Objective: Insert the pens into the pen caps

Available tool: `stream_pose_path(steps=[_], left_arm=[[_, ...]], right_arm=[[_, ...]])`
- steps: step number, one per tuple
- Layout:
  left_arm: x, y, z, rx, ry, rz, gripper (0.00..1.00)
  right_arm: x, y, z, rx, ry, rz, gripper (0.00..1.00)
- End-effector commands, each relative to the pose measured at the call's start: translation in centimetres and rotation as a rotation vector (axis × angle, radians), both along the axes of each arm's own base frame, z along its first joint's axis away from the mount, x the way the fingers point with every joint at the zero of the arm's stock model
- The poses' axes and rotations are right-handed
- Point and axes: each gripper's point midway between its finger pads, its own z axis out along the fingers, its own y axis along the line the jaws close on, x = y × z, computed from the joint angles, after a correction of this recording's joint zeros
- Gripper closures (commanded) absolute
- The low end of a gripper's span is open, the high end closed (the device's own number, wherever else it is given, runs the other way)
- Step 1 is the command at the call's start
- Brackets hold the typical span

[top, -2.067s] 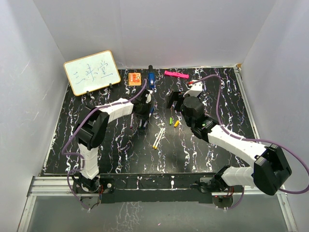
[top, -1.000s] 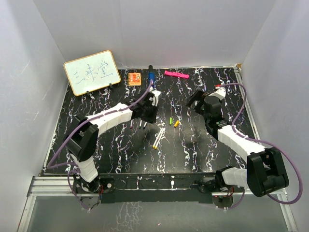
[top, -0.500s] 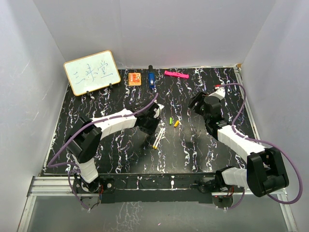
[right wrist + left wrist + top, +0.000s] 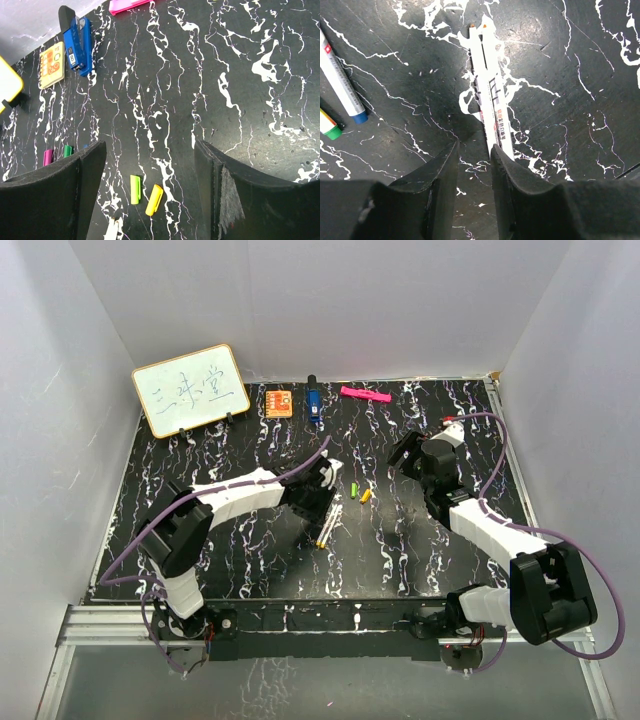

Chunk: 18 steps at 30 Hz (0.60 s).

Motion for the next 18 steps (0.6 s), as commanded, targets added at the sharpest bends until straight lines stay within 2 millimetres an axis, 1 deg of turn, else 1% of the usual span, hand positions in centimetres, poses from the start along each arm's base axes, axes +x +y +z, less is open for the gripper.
stream_pose_path(steps=[1,5,18], left_arm=[[-0.7,-0.7,0.3,-0.031,0.017,-0.019,0.69],[-0.9,-1.0,-0.1,-0.032,0.022,-0.025,0.69],[-1.3,-0.8,-1.8,0.0,0.043,-0.031,0.67]], right_arm=[[0.5,0.2,1.2,0.008,-0.043,0.005,0.31],[0.4,0.1,1.3,0.007,-0.049,0.004,0.31],[0.3,0.3,1.4,0.014,-0.05,0.01,0.31]])
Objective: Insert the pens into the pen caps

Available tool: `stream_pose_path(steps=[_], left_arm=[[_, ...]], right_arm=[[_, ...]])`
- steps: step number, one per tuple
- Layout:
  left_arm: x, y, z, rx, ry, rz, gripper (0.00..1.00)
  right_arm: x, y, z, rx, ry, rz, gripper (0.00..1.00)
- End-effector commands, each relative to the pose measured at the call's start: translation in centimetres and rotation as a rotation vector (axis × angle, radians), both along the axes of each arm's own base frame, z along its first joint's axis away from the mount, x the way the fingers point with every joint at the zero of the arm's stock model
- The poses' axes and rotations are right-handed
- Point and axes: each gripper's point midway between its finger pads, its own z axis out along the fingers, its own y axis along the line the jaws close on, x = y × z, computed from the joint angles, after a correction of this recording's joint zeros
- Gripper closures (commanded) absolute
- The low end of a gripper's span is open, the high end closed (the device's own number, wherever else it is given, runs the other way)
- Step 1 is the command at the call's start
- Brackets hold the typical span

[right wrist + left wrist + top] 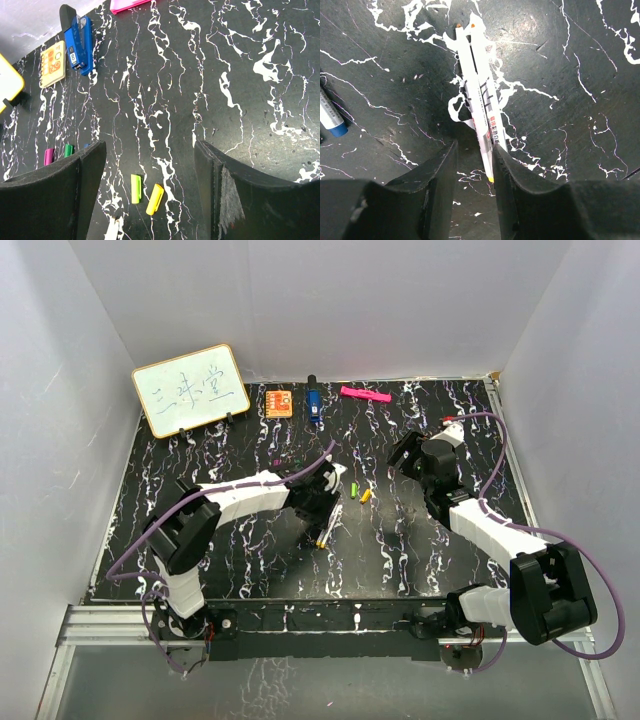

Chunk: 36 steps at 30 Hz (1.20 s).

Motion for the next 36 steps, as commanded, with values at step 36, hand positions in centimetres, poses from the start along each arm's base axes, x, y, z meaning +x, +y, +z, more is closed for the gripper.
stream_pose_path(steps=[36], left_arm=[[1.4,0.8,-3.8,0.174,-0.016,0.02,1.0]], right_arm=[[0.6,0.4,2.6,0.016,-0.073,0.015,0.32]])
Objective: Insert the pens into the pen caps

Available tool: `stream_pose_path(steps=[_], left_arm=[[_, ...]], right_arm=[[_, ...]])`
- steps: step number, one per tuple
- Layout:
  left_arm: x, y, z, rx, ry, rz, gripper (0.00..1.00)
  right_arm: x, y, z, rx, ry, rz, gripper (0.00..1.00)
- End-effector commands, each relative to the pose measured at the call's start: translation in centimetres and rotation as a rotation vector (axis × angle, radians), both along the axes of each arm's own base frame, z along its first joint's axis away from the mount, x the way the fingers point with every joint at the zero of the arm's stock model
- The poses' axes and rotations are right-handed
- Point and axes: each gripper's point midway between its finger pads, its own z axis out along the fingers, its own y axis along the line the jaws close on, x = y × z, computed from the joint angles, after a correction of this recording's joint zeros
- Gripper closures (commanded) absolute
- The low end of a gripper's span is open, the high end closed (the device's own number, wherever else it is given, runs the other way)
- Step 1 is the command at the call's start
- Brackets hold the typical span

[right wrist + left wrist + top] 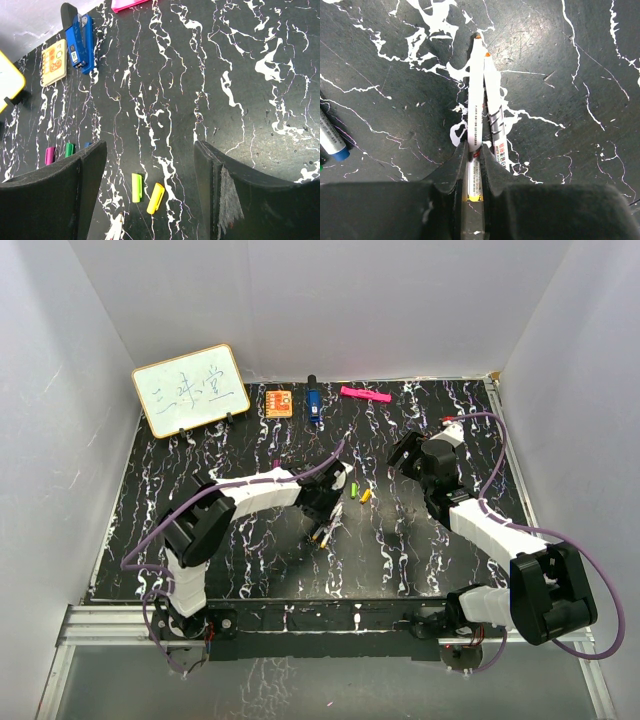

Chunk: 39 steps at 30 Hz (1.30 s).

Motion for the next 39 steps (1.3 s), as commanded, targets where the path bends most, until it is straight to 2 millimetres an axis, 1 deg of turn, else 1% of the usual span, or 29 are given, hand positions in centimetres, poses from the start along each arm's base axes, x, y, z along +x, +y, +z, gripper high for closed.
stream_pose_path(steps=[1,3,7,15,18,22,24,27,34,39], left_arm=[[-0.1,1.7,-2.3,0.109,0.009,-0.006,1.0],[0.1,1.7,-2.0,0.112,-0.002,-0.008,1.0],[1.0,1.7,-0.3,0.105,-0.059,0.001,1.0],[2.9,1.7,3.8,0.082,-0.186,0.02,1.0],[3.3,1.8,4.8,0.072,-0.215,0.024,1.0],[3.3,1.8,5.0,0.069,-0.217,0.022,1.0],[3.2,1.8,4.9,0.063,-0.211,0.022,1.0],[3.0,1.7,4.8,0.046,-0.199,0.022,1.0],[3.2,1.6,5.3,-0.001,-0.192,0.029,1.0],[3.2,1.3,5.6,-0.086,-0.157,0.031,1.0]], right_arm=[[0.7,0.3,2.8,0.013,-0.075,0.01,0.32],[0.7,0.3,2.9,0.011,-0.076,0.011,0.33],[0.6,0.1,2.2,-0.009,-0.058,0.011,0.35],[-0.6,-0.4,-0.5,-0.052,0.035,0.01,0.4],[-1.0,-0.3,-1.8,-0.063,0.079,0.013,0.42],[-1.5,0.0,-3.2,-0.076,0.127,0.019,0.42],[-1.5,0.0,-3.5,-0.078,0.136,0.019,0.42],[-1.6,0.2,-3.7,-0.077,0.14,0.024,0.42],[-1.5,0.6,-4.0,-0.079,0.149,0.034,0.43],[-1.7,1.1,-4.5,-0.089,0.16,0.045,0.45]])
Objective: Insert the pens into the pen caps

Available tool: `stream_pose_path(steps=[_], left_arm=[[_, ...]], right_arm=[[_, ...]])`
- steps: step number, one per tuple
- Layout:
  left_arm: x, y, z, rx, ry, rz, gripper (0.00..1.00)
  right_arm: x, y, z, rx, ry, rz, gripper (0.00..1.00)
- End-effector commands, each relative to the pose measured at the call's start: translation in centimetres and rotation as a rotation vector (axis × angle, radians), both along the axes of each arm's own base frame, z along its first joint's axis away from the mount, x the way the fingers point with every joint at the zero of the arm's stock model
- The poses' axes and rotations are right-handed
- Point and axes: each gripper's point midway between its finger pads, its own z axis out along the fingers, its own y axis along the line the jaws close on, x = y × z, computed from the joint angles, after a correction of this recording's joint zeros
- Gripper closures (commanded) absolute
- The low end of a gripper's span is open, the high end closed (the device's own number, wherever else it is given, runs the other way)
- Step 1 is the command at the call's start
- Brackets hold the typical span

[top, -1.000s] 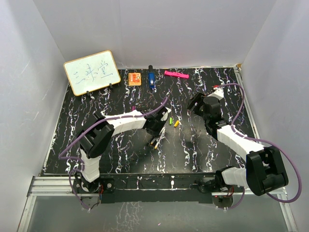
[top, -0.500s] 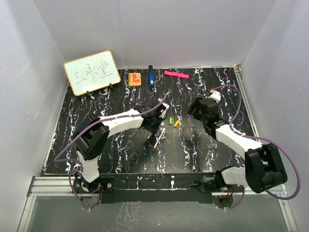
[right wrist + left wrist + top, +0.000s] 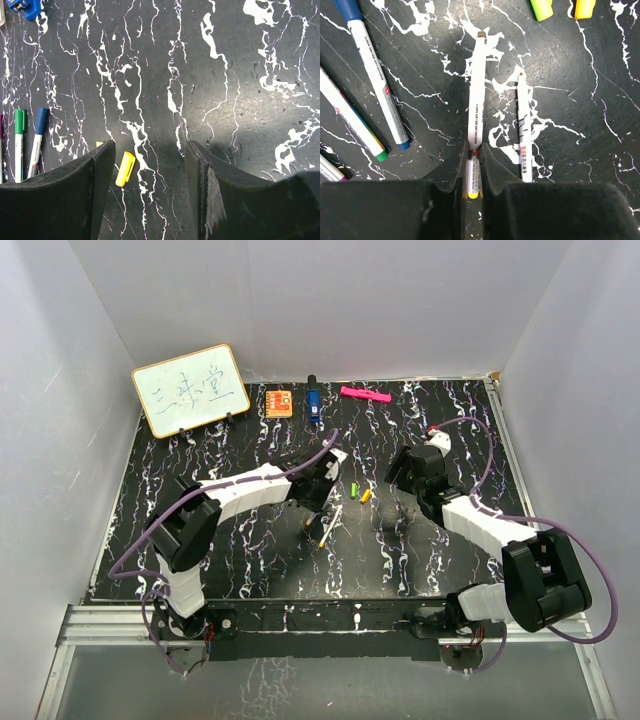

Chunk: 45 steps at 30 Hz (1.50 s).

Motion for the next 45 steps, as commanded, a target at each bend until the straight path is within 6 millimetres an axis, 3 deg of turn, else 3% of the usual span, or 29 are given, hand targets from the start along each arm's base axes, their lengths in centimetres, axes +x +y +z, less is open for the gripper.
stream_pose_path(steps=[1,9,21,30,36,45], left_arm=[[0.1,-0.5,3.1,-0.148,-0.004,-0.006,1.0],[0.3,0.3,4.0,-0.265,0.029,0.009,1.0],[-0.8,0.4,4.9,-0.38,0.036,-0.036,1.0],[-0.7,1.9,5.1,-0.411,0.027,0.013,1.0],[-0.9,1.8,5.3,-0.495,0.036,0.016,1.0],[-1.5,1.2,5.9,-0.574,0.038,-0.028,1.0]], right_arm=[[0.5,0.7,0.7,-0.006,-0.028,0.006,0.45],[0.5,2.4,0.2,-0.028,-0.019,0.045,0.55],[2.6,7.6,1.5,-0.118,-0.045,0.176,0.63],[3.2,9.5,-0.6,-0.134,0.017,0.232,0.65],[3.0,10.3,-2.4,-0.176,0.069,0.25,0.67],[2.7,11.6,-3.6,-0.206,0.096,0.277,0.68]])
